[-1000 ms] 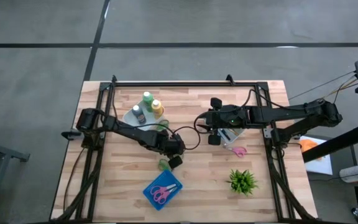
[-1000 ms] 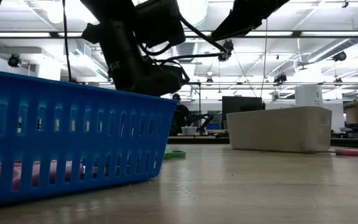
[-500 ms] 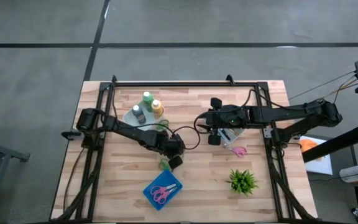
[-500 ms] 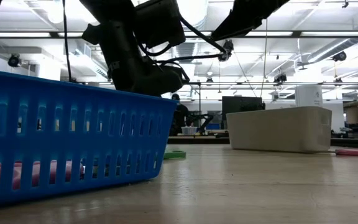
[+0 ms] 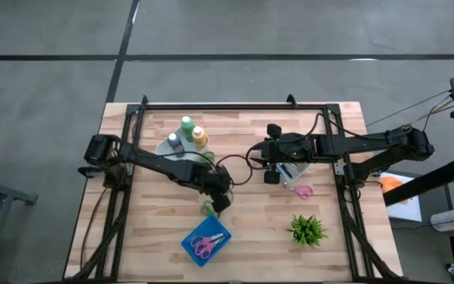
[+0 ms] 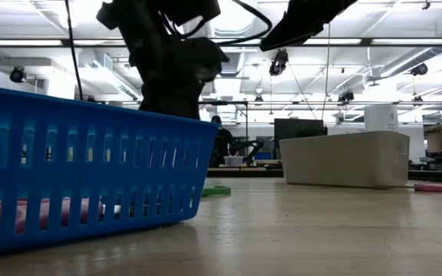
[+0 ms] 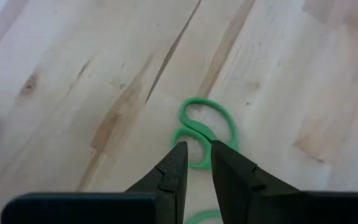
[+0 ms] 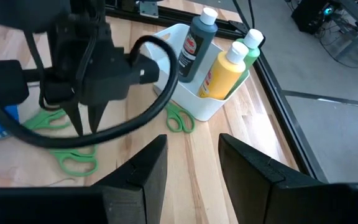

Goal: Pick & Place Paint Supplies
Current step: Put the green scissors into the blue bin

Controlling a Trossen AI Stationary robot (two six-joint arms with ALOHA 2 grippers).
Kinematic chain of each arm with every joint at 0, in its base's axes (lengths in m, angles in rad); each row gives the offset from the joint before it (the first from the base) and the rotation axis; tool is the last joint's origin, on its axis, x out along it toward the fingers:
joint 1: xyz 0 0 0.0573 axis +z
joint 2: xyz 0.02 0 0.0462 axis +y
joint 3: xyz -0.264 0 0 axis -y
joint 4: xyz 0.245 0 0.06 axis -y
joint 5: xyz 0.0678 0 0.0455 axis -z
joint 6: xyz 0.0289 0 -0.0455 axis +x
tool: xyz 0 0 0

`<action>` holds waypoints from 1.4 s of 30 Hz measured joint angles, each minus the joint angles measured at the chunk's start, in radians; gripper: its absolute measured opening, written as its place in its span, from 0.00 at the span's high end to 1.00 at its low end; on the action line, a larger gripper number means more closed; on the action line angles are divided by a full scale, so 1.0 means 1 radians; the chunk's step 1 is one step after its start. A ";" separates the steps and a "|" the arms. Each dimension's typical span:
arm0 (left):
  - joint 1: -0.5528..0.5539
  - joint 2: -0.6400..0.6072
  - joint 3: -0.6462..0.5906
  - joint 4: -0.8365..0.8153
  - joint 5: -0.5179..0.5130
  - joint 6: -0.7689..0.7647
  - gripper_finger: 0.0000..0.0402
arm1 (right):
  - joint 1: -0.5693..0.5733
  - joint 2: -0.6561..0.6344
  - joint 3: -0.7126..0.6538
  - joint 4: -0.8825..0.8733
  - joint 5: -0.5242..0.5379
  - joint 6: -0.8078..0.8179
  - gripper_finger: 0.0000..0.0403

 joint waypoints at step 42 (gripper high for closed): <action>0.014 0.132 0.136 -0.051 0.109 -0.420 0.81 | 0.000 0.000 0.000 -0.001 0.000 0.000 0.65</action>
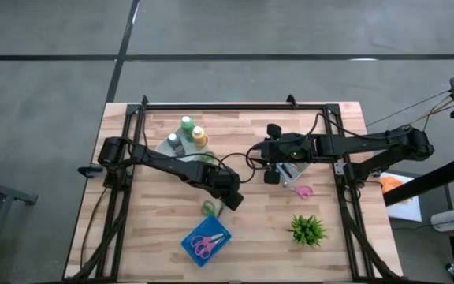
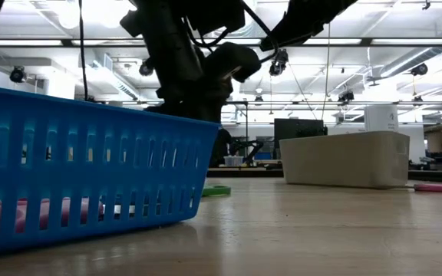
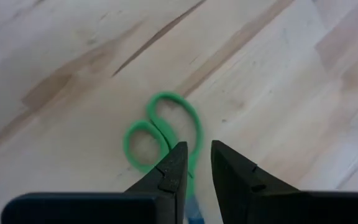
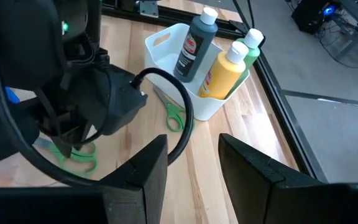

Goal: Pick & Place Paint Supplies
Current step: Put the green scissors into the blue bin

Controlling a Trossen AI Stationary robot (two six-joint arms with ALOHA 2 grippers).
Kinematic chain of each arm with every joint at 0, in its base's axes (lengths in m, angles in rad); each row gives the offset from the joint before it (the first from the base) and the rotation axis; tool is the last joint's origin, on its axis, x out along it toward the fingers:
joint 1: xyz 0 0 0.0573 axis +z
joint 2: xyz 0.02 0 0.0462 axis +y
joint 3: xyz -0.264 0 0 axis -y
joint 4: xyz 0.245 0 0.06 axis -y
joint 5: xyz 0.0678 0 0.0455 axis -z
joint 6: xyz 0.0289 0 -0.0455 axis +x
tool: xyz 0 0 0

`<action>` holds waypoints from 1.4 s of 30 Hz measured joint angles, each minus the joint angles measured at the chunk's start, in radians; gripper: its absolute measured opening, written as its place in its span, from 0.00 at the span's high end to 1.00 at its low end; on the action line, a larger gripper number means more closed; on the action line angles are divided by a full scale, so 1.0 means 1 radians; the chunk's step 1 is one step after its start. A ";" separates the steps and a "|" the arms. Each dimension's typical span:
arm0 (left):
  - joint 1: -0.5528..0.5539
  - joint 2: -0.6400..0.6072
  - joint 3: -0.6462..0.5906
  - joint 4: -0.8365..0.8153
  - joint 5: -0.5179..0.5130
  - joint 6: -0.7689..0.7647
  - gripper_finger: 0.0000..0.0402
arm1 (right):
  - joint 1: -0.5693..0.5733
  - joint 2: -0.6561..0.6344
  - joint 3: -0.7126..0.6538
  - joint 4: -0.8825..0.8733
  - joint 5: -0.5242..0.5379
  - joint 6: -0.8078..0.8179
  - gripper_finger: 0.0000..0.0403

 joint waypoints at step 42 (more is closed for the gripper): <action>0.047 0.109 0.002 -0.003 0.056 0.008 0.70 | 0.000 0.000 0.000 0.001 0.000 0.000 0.65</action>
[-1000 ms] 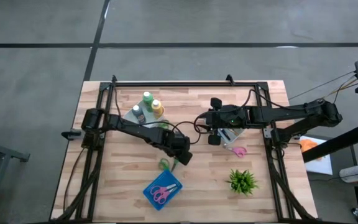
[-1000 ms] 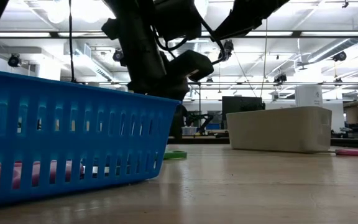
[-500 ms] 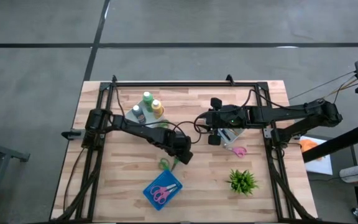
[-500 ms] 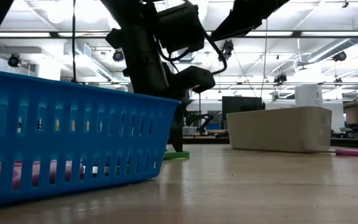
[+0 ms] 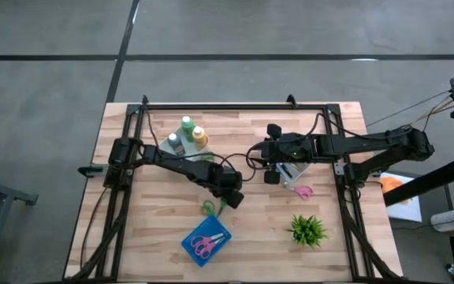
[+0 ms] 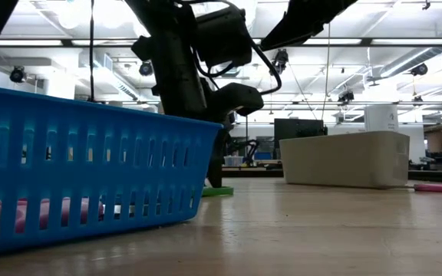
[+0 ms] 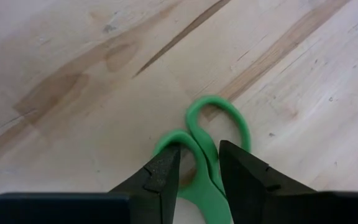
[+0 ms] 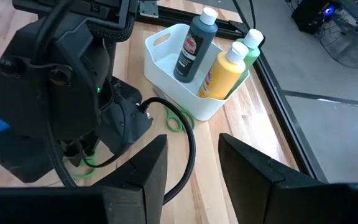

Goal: Pick & Place Paint Supplies
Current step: Put the green scissors into the blue bin

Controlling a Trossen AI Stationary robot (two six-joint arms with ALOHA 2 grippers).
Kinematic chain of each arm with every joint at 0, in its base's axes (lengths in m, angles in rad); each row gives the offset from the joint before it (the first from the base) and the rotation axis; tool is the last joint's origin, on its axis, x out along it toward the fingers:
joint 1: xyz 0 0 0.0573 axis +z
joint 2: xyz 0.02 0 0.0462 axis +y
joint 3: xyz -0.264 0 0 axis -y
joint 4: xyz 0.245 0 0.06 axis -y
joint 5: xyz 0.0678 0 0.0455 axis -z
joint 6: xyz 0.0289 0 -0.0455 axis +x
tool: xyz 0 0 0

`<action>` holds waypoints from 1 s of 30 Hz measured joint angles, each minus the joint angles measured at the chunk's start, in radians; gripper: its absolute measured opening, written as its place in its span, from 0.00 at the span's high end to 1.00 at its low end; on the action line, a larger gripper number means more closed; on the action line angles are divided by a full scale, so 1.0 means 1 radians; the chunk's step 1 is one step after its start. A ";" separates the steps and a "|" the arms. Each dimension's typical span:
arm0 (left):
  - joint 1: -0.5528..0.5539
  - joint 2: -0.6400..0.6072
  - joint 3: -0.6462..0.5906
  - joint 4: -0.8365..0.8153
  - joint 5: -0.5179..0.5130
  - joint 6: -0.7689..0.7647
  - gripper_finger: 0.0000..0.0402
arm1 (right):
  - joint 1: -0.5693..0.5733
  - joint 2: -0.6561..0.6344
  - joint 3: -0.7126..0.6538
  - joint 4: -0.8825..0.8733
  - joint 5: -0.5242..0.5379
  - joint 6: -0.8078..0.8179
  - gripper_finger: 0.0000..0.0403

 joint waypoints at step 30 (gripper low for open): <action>0.070 -0.045 -0.010 -0.322 -0.011 -0.268 0.70 | 0.000 0.000 0.000 0.000 0.000 0.000 0.65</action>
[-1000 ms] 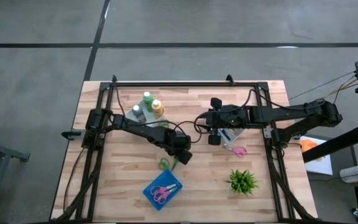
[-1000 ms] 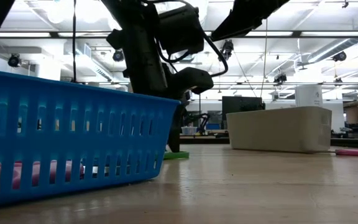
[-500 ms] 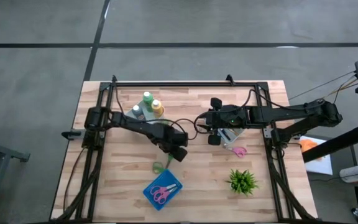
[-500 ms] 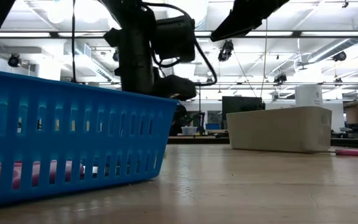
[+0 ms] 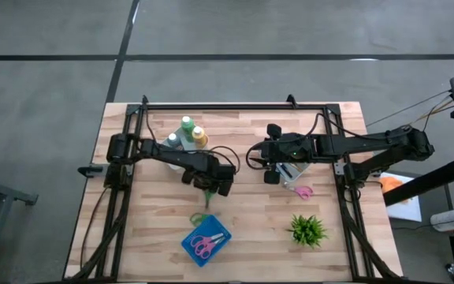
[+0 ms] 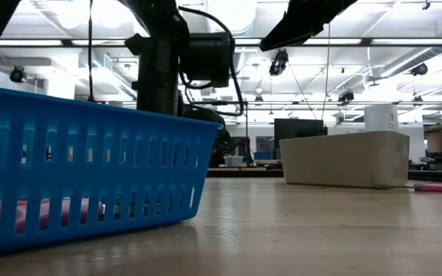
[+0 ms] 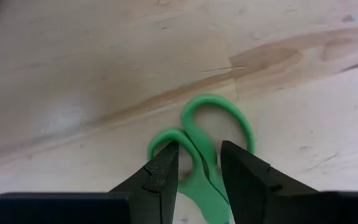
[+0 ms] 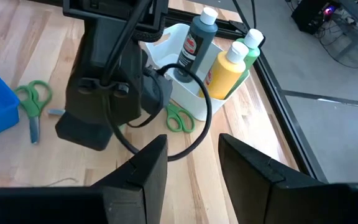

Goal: Pick & Place Paint Supplies
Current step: Put the green scissors into the blue bin

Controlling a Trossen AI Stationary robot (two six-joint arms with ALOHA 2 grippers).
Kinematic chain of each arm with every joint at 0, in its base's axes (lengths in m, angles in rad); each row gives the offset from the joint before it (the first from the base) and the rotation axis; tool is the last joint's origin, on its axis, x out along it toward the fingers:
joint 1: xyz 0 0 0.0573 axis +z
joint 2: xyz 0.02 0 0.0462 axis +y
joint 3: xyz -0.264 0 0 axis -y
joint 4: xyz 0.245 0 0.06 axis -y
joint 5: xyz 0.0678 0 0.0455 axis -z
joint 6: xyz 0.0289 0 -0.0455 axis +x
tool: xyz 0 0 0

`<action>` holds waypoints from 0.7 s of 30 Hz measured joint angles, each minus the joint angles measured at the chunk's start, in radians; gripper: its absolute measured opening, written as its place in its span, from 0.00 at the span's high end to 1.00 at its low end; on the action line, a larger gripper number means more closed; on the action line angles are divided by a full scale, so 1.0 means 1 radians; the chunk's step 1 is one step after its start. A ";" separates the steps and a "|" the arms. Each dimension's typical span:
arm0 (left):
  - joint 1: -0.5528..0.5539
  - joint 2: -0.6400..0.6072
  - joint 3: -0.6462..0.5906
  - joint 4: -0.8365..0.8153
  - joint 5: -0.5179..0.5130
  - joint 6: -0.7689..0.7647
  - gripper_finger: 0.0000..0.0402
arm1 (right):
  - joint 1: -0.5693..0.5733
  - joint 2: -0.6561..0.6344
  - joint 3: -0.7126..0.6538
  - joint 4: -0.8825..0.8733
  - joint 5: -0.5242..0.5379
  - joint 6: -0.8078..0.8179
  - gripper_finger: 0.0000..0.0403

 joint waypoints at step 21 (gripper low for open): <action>-0.008 -0.002 0.000 -0.014 -0.023 -0.263 0.70 | 0.000 0.000 0.000 0.000 0.000 0.000 0.65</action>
